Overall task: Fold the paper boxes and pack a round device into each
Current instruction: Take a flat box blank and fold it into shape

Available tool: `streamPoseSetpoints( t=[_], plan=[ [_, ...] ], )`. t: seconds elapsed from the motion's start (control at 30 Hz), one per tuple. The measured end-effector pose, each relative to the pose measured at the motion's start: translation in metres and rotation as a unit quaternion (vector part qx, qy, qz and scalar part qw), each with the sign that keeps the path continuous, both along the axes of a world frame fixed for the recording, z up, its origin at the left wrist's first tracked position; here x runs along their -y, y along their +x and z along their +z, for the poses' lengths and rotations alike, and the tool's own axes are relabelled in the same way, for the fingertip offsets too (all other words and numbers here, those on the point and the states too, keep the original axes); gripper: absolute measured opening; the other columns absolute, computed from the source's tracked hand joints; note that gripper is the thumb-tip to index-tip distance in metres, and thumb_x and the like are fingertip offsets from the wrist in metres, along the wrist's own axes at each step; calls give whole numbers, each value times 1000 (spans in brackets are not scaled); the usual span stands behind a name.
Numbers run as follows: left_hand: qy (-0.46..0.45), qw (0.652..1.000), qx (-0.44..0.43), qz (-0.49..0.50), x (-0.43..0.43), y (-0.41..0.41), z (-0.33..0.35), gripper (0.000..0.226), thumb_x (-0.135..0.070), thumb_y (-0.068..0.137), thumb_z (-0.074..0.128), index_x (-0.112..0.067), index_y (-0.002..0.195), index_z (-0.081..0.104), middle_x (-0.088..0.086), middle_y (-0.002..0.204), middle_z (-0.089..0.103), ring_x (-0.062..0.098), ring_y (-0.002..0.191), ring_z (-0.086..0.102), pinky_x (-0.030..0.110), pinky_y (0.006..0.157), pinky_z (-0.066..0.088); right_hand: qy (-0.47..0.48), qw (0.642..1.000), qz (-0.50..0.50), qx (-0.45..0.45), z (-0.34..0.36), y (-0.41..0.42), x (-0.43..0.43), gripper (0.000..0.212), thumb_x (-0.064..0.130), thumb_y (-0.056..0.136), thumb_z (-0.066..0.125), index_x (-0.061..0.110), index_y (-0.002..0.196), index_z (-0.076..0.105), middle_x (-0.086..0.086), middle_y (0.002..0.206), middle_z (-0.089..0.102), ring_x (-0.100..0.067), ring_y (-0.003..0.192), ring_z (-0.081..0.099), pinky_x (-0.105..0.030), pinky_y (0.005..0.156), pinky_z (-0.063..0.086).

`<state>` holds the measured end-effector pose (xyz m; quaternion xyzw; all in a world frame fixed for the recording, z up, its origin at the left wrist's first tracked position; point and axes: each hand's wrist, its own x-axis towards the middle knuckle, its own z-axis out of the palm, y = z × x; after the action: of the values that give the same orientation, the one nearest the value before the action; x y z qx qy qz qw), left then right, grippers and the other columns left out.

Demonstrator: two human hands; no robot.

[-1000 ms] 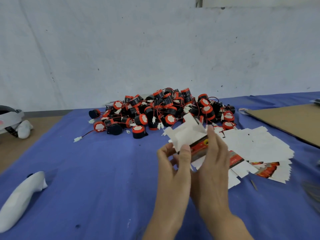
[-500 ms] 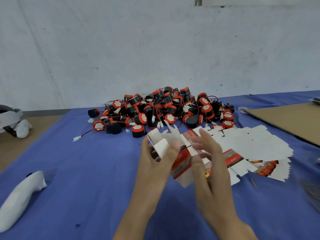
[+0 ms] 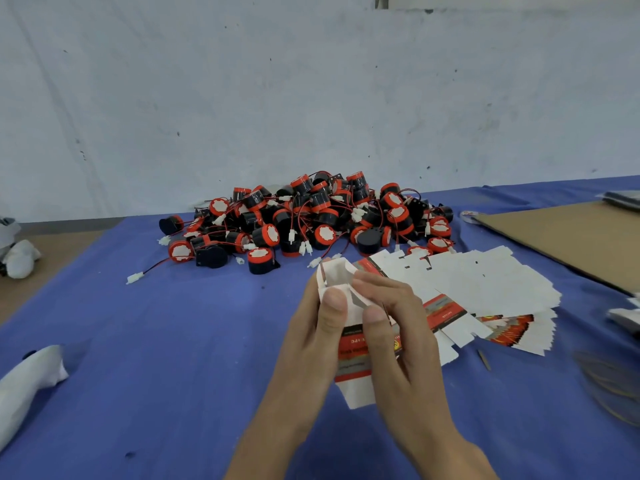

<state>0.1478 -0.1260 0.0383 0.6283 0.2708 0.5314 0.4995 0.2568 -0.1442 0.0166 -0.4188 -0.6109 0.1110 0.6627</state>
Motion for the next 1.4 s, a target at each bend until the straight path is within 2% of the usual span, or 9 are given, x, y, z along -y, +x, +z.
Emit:
streamPoseSetpoints(
  t=[0.3,0.43,0.57,0.67,0.83,1.03,1.13,1.27,1.4],
  plan=[
    [11,1000,4,-3,3,6,-3,61,-92,66,50,-51,109,65,-13,106,73,8,98,71,16,73,56,23,998,-51,-1,3,1,3,34,56,104,32,38,101,61,21,113,62,-16,121,54,-14,95,39],
    [15,1000,-5,-6,5,6,-3,63,-92,65,49,-55,115,61,-19,110,71,3,102,69,12,73,54,-13,999,-40,-25,1,1,1,40,63,101,28,43,95,61,19,122,58,-18,121,54,-18,91,46],
    [27,1000,-11,-2,7,6,2,34,-75,78,45,-67,109,58,-28,108,69,-5,99,67,7,71,51,-26,999,-18,-20,-3,2,1,41,64,101,28,42,96,62,13,138,49,-23,127,54,-30,91,50],
    [33,999,3,9,3,4,0,48,-70,85,45,-42,122,59,-13,113,70,7,103,68,13,77,54,-10,1000,2,6,-4,2,2,33,63,101,34,41,107,58,11,144,43,-21,139,43,-28,101,45],
    [4,1000,-3,27,-2,1,-1,32,-56,87,51,-32,106,60,-5,98,70,9,87,69,21,69,55,-52,997,40,30,-6,1,2,51,67,94,45,45,140,39,15,152,36,-17,147,32,-37,112,41],
    [-6,999,-27,34,-7,-1,-8,14,-34,89,53,-25,94,62,-8,86,67,5,79,67,17,65,54,-92,993,56,39,-5,4,1,42,53,91,52,44,132,54,12,135,47,-10,131,48,-7,94,42],
    [-11,1000,-11,10,-9,-1,-9,25,-40,91,54,-21,104,64,-3,99,71,14,92,70,24,73,58,-81,996,31,35,-6,6,1,35,48,89,51,40,123,57,14,129,49,-12,127,50,-9,91,44],
    [-75,993,53,-71,-9,0,-2,58,-74,92,36,-35,122,67,-5,127,68,16,119,63,31,99,53,-72,997,-6,12,-5,13,-2,33,40,83,48,32,114,57,12,128,48,-13,123,51,-12,87,46],
    [-192,973,84,-100,-9,6,1,50,-66,82,44,-40,113,73,3,125,70,20,114,67,30,82,58,-52,997,-28,42,-8,15,-2,34,33,81,47,34,114,57,13,131,46,-16,123,50,-10,84,45]
  ],
)
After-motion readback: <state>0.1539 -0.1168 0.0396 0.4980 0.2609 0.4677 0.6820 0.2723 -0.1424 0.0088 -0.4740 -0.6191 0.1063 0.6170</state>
